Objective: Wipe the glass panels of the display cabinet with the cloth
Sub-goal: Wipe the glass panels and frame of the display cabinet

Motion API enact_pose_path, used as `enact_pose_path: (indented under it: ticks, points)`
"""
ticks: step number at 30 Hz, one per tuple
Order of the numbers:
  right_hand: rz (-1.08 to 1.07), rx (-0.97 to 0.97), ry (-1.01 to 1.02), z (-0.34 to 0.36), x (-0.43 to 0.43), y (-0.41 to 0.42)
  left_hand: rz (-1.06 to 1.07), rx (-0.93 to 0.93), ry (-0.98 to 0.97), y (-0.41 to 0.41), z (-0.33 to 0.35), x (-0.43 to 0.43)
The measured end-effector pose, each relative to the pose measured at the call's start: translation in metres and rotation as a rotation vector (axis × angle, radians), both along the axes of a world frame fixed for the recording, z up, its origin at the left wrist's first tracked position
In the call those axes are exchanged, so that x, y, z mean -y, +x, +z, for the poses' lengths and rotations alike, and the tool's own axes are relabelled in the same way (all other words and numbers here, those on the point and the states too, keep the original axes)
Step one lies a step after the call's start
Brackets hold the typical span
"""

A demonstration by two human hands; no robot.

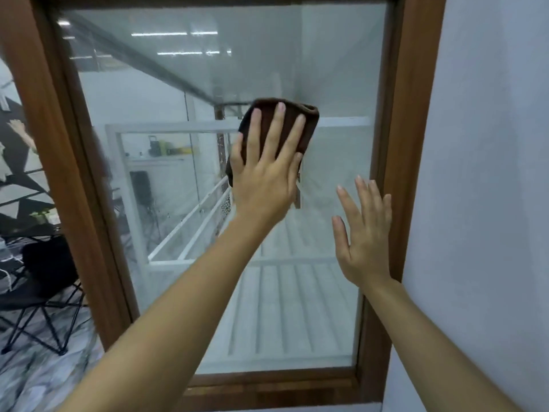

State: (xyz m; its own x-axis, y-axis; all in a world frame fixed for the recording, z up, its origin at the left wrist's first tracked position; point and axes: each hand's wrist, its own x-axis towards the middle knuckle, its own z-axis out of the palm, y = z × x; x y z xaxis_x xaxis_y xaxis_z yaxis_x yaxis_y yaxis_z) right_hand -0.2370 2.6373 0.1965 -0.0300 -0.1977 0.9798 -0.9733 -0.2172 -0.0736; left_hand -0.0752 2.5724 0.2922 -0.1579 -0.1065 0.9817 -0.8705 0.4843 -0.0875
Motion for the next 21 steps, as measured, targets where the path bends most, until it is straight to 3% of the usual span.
enact_pose_path:
  ticks: [4, 6, 11, 14, 19, 21]
  points:
    - [-0.041, -0.006, -0.052, -0.003, 0.007, 0.01, -0.025, 0.277, -0.01, 0.008, -0.122, -0.01]
    - [0.013, 0.002, -0.055, -0.005, 0.007, 0.016, -0.007, 0.349, -0.022, 0.03, -0.146, -0.004]
    - [0.058, -0.027, -0.027, -0.003, 0.015, 0.039, 0.008, -0.106, 0.076, 0.061, -0.018, 0.015]
    - [0.058, -0.062, -0.006, 0.001, 0.023, 0.06, 0.02, -0.153, 0.045, 0.072, 0.0, 0.021]
    - [0.028, -0.059, 0.028, -0.014, 0.032, 0.093, 0.013, 0.053, 0.142, 0.096, -0.169, 0.008]
    - [0.019, -0.082, 0.05, -0.021, 0.036, 0.106, -0.007, 0.125, 0.132, 0.115, -0.185, 0.014]
